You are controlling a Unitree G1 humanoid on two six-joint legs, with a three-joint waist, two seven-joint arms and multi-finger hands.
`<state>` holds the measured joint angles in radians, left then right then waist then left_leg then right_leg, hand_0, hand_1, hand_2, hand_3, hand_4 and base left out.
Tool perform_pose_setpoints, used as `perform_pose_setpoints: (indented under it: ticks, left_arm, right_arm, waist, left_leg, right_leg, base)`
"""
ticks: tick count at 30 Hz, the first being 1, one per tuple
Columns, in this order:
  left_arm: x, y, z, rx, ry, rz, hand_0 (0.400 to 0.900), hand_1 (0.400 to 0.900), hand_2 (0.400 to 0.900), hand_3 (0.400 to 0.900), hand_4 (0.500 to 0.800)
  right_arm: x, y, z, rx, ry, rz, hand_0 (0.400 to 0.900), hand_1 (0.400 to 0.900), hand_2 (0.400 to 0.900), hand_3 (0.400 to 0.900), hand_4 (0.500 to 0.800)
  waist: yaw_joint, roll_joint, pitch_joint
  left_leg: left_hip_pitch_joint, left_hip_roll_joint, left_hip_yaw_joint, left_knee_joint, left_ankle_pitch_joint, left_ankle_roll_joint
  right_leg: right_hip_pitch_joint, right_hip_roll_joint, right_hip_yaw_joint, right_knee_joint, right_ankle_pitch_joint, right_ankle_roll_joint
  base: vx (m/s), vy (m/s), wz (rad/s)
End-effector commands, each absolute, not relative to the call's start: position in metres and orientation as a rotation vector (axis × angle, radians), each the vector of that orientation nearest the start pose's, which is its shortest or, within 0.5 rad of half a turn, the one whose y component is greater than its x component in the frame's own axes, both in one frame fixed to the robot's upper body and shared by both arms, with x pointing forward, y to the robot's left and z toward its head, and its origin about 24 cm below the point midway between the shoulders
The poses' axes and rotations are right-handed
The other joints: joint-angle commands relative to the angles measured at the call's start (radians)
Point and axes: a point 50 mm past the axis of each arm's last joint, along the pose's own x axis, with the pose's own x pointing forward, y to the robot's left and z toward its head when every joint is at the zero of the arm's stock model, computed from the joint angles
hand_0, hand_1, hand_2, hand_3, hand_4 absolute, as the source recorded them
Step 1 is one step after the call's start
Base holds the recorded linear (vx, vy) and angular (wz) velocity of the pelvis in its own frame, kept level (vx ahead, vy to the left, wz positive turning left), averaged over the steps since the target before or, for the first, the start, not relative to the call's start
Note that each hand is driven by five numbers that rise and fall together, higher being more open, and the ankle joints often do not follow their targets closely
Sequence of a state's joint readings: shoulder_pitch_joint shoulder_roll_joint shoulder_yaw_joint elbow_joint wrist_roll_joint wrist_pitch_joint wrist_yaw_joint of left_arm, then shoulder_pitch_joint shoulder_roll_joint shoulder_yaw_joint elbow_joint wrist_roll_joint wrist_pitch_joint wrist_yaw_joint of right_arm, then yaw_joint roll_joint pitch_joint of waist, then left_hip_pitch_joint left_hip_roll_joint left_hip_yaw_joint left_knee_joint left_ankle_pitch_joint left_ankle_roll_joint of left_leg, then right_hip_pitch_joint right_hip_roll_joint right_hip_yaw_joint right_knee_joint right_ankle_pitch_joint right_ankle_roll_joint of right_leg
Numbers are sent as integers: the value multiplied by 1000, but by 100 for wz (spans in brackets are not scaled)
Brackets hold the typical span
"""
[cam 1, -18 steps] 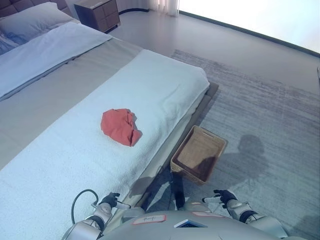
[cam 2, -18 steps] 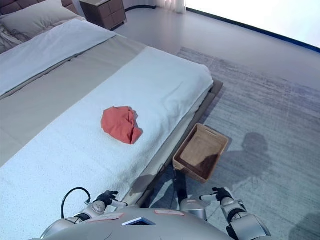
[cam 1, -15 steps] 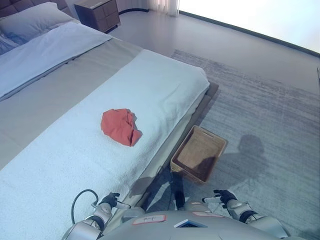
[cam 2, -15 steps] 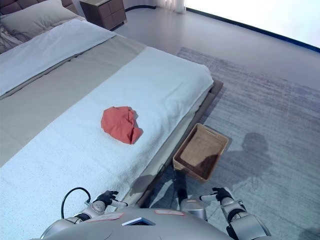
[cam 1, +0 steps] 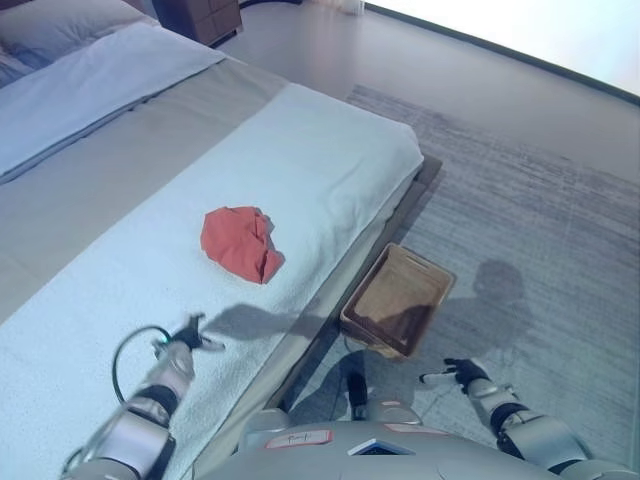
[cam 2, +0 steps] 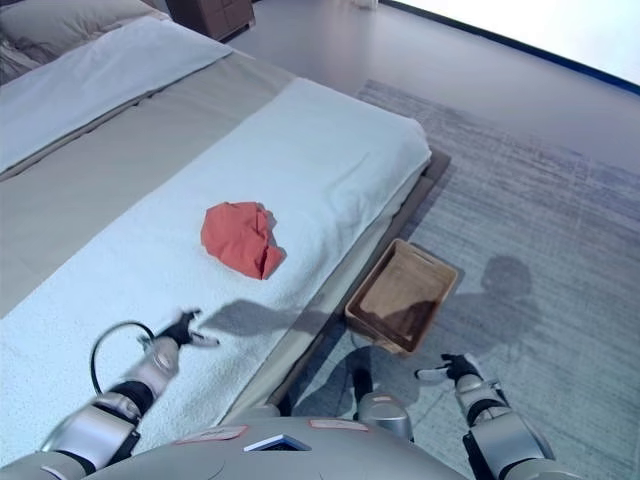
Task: Put the clothes on the bed into the basket.
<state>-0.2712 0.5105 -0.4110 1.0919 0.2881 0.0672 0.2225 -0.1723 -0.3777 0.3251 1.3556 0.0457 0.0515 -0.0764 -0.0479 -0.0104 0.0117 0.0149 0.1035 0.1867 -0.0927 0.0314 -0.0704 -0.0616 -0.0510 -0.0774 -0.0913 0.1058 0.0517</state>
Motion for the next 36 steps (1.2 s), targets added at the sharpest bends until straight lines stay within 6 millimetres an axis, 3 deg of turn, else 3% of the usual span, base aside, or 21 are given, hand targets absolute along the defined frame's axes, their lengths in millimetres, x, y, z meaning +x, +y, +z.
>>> perform_pose_setpoints:
  ticks: [1, 8, 11, 12, 13, 18, 21, 24, 30, 31, 32, 36]
  left_arm:
    - [293, 306, -10, 1232, 542, 166, 900, 900, 900, 900, 800]
    - [344, 308, 57, 1349, 403, 311, 900, 900, 900, 900, 800]
    - [358, 312, 86, 1420, 365, 356, 900, 900, 900, 900, 800]
    - [359, 312, 87, 1420, 364, 356, 900, 900, 900, 900, 800]
    - [366, 315, 108, 1462, 334, 393, 900, 900, 900, 900, 800]
    - [377, 327, 163, 1615, 271, 487, 900, 900, 900, 900, 800]
    - [379, 330, 173, 1645, 285, 483, 900, 900, 900, 900, 800]
    - [378, 332, 169, 1640, 332, 457, 900, 900, 900, 900, 800]
    - [378, 320, 140, 1605, 445, 300, 900, 900, 900, 900, 800]
    - [377, 319, 134, 1590, 461, 281, 800, 800, 800, 800, 740]
    - [377, 317, 132, 1580, 463, 277, 414, 414, 414, 414, 508]
    - [375, 314, 121, 1575, 500, 235, 400, 400, 400, 400, 500]
  right_arm:
    - [169, -307, -113, -581, 1150, -192, 900, 900, 900, 900, 800]
    - [171, -312, -109, -528, 1124, -290, 900, 900, 900, 900, 800]
    - [170, -316, -108, -495, 1108, -346, 900, 900, 900, 900, 800]
    - [170, -316, -108, -494, 1108, -347, 900, 900, 900, 900, 800]
    - [171, -320, -105, -471, 1089, -388, 900, 900, 900, 900, 800]
    - [154, -322, -112, -403, 1100, -462, 900, 900, 900, 900, 800]
    - [145, -317, -118, -381, 1112, -464, 900, 900, 900, 900, 800]
    - [144, -316, -118, -377, 1113, -457, 900, 900, 900, 900, 800]
    - [160, -328, -106, -388, 1080, -479, 900, 900, 900, 900, 800]
    - [164, -332, -102, -392, 1073, -490, 900, 900, 900, 900, 800]
    - [168, -337, -97, -392, 1062, -508, 900, 900, 900, 900, 800]
    - [185, -343, -85, -403, 1028, -520, 900, 900, 900, 900, 800]
  waist:
    - [-11, 7, 46]
    - [-47, 1, 87]
    - [-62, -5, 114]
    - [-61, -5, 112]
    - [-71, -12, 136]
    - [-103, -31, 172]
    - [-118, -44, 185]
    - [-124, -47, 194]
    - [-130, -47, 196]
    - [-129, -44, 193]
    - [-127, -41, 189]
    - [-124, -35, 175]
  left_leg:
    - [18, -51, 16, 5, -58, 16]
    - [-109, -37, 25, 5, -15, 13]
    - [-160, -29, 30, 5, 4, 10]
    - [-163, -29, 30, 5, 4, 10]
    - [-206, -23, 31, 5, 18, 8]
    - [-307, -2, 41, 5, 45, 1]
    - [-344, 5, 49, 5, 52, -4]
    - [-356, 7, 56, 5, 53, -6]
    - [-356, 11, 56, 5, 48, -15]
    - [-354, 10, 56, 5, 44, -15]
    - [-354, 11, 54, 5, 44, -16]
    - [-359, 10, 55, 5, 42, -17]
  right_leg:
    - [31, -27, -49, 4, -52, 79]
    - [-100, -19, -41, 4, -14, 83]
    - [-154, -16, -39, 4, 2, 86]
    - [-157, -16, -39, 4, 3, 86]
    - [-201, -14, -33, 4, 18, 88]
    - [-301, -7, -23, 4, 47, 98]
    - [-340, -2, -15, 4, 56, 100]
    - [-357, 1, -9, 4, 59, 100]
    - [-369, 3, -3, 4, 56, 95]
    - [-368, 4, -2, 4, 54, 94]
    - [-370, 3, -3, 4, 53, 93]
    - [-379, 7, -6, 4, 51, 91]
  base:
    - [0, 0, 0]
    - [-27, -15, -7]
    - [-2, 0, -10]
    - [-14, 14, -13]
    - [2, 9, -15]
    - [21, 12, -15]
    - [40, 18, -15]
    - [38, 24, -10]
    - [46, 19, -5]
    - [34, 23, -2]
    - [0, 0, 0]
    - [6, 5, -3]
